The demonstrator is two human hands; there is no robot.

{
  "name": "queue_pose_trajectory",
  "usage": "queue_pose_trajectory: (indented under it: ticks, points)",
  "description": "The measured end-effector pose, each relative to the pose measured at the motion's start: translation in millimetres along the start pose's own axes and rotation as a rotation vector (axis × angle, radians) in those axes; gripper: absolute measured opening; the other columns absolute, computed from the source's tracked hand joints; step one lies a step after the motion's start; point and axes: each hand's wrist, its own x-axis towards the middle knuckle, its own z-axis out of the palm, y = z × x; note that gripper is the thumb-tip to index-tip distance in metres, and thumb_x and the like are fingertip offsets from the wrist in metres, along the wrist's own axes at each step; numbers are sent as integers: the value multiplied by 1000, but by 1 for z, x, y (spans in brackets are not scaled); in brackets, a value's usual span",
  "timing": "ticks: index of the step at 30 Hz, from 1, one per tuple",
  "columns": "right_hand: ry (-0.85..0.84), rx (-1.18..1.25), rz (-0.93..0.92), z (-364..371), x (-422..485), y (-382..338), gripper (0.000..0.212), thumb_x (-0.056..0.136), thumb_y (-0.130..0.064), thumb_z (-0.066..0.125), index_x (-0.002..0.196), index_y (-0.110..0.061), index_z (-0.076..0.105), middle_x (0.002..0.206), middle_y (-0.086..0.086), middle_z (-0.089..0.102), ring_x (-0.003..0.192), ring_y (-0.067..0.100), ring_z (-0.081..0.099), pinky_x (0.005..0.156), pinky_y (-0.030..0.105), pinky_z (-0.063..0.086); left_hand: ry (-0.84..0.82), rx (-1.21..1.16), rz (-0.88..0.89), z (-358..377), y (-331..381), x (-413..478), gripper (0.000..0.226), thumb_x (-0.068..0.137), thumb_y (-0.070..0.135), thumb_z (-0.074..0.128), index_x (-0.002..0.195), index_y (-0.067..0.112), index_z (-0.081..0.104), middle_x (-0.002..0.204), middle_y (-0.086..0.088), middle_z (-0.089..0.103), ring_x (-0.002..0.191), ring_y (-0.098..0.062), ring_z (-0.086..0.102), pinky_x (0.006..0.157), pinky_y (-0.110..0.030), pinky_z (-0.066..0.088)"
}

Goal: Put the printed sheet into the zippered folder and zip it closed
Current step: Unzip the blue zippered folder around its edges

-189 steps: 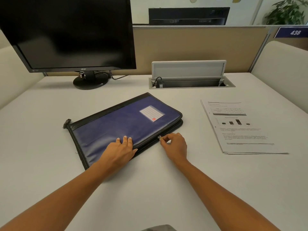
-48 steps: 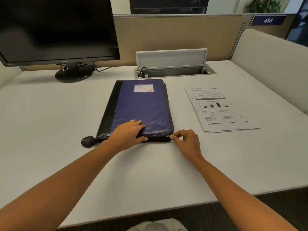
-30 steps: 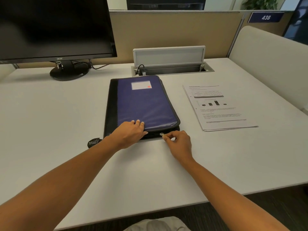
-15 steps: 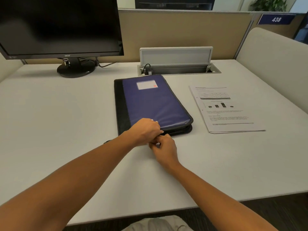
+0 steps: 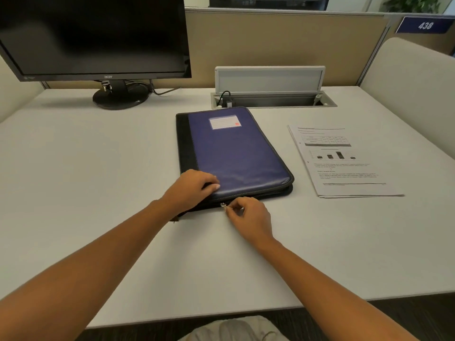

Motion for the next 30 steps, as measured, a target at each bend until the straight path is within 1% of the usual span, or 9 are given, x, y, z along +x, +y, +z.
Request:
queue_pose_trajectory:
  ticks: [3,5,7,9,14,18,23,27,30]
  points:
    - [-85,-161,-63,0,1,-3,22,89,-30,48,71,-19,45,72,-4,50,66,15,44,56,27,29,203,-15,-134,1,-23,-32,27,87,28,61,107,11,68,116,-6,67,107,-21,61,90,-28,42]
    - [-128,-265,-91,2,2,-6,26,93,-28,39,70,-16,38,70,-2,46,65,20,41,57,29,25,257,-122,-245,0,-35,-51,34,79,31,69,108,12,67,112,-5,69,103,-21,63,88,-27,43]
    - [-154,-321,-99,5,2,-10,27,95,-26,34,70,-14,37,71,3,48,66,23,41,59,30,25,163,-183,-285,2,-40,-64,50,74,32,74,118,14,62,110,-6,69,99,-21,64,85,-23,44]
    - [-172,-351,-104,7,2,-14,27,96,-24,31,72,-13,38,77,10,57,67,24,42,60,31,27,67,-122,-266,7,-43,-69,62,73,32,75,129,15,53,111,-6,69,101,-20,64,84,-19,41]
    - [-183,-367,-122,13,-2,-22,34,97,-22,29,64,-16,30,86,14,64,68,27,42,60,31,24,70,-47,-300,17,-38,-66,66,79,30,70,137,14,42,114,-10,67,102,-26,61,82,-23,40]
    - [-181,-339,-170,23,-5,-29,26,97,-24,29,74,-16,36,88,13,64,82,33,56,60,31,24,54,-1,-303,18,-34,-64,66,81,31,67,138,13,39,116,-13,66,103,-29,60,84,-28,41]
    - [-190,-297,-229,35,-7,-39,24,97,-25,30,75,-18,38,90,15,65,83,35,58,60,32,24,54,18,-311,18,-29,-63,64,84,30,63,139,11,37,117,-13,65,104,-28,60,86,-30,42]
    - [-205,-288,-279,45,-7,-48,28,96,-27,32,82,-12,51,91,15,66,83,36,58,59,33,24,43,32,-312,18,-29,-62,63,85,29,62,140,11,36,118,-12,65,104,-27,60,87,-31,42]
    - [-202,-286,-299,45,-6,-46,29,96,-27,33,84,-9,53,90,15,66,82,37,59,58,33,25,50,-18,-302,17,-31,-65,66,82,29,67,138,12,38,117,-11,65,104,-26,61,88,-30,43]
